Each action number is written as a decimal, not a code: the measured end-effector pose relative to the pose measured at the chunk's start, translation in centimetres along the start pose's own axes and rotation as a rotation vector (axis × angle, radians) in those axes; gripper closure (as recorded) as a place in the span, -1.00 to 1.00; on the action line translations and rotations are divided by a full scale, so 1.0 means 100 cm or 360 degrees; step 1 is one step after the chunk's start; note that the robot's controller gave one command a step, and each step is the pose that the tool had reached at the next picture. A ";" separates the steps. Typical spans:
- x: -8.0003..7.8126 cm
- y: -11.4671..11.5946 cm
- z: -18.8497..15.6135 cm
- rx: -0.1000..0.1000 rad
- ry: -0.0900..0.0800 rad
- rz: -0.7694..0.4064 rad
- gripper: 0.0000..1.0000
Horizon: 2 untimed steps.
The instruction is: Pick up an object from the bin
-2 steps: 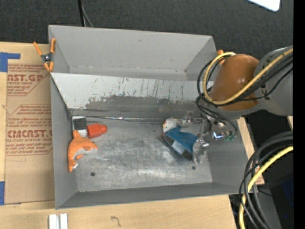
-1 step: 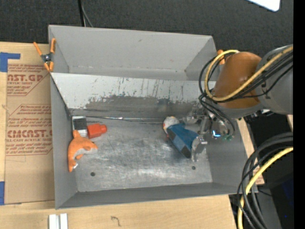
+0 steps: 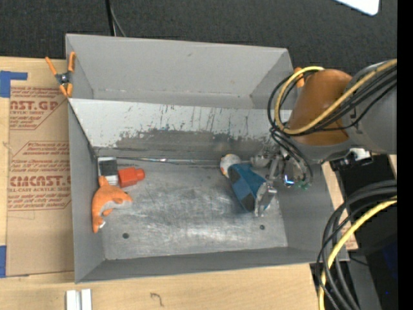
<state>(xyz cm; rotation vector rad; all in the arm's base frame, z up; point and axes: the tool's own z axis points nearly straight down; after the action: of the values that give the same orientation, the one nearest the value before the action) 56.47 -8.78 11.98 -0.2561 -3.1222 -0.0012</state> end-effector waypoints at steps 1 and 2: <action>0.011 -0.014 -0.003 0.0001 -0.0008 -0.0364 1.00; 0.011 -0.011 -0.002 0.0000 -0.0009 -0.0124 1.00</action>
Offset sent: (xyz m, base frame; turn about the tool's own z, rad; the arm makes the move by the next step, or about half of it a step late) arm -0.0057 -0.0031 0.0037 0.0232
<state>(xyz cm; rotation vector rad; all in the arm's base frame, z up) 55.22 -9.69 12.16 -0.1347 -3.1354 -0.0011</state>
